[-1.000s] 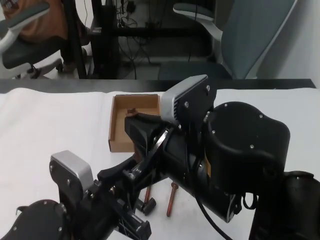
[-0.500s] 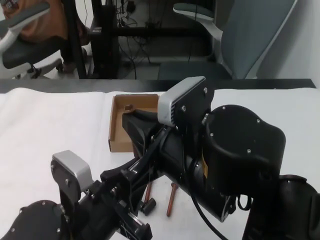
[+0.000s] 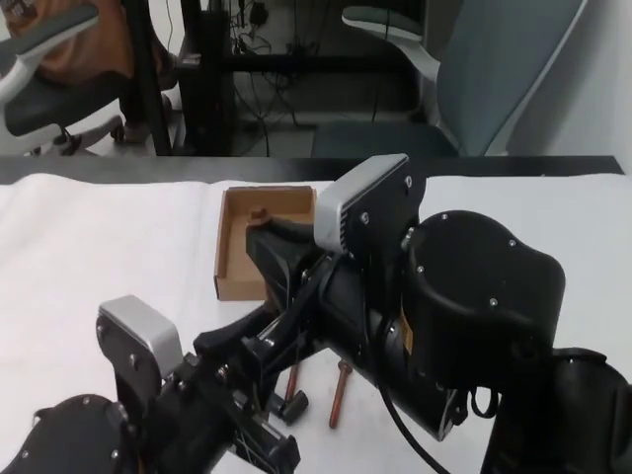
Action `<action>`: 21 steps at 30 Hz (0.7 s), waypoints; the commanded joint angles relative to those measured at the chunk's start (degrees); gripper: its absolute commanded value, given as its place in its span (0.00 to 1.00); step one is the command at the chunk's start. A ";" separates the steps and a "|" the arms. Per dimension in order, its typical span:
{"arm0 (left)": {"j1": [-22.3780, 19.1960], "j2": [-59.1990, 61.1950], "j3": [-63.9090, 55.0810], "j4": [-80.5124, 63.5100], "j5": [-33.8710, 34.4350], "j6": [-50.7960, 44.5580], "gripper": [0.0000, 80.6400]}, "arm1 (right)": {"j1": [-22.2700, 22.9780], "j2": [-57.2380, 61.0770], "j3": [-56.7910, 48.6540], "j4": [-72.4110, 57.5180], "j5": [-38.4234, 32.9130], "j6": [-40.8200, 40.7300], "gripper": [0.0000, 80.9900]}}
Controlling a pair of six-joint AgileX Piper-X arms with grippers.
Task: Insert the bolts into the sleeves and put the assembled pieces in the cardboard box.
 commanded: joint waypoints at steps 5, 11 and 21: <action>0.21 -0.30 -0.69 -2.47 -0.38 0.71 0.02 | -0.04 -0.47 0.13 1.88 0.31 -0.55 0.01; 1.18 -0.30 -0.80 -2.73 -4.96 1.04 0.02 | -0.04 -0.61 1.61 2.23 -8.58 1.21 0.04; 5.45 -0.39 -0.76 -6.91 -2.34 0.63 0.02 | -0.04 -5.41 1.63 7.82 -3.43 4.44 0.86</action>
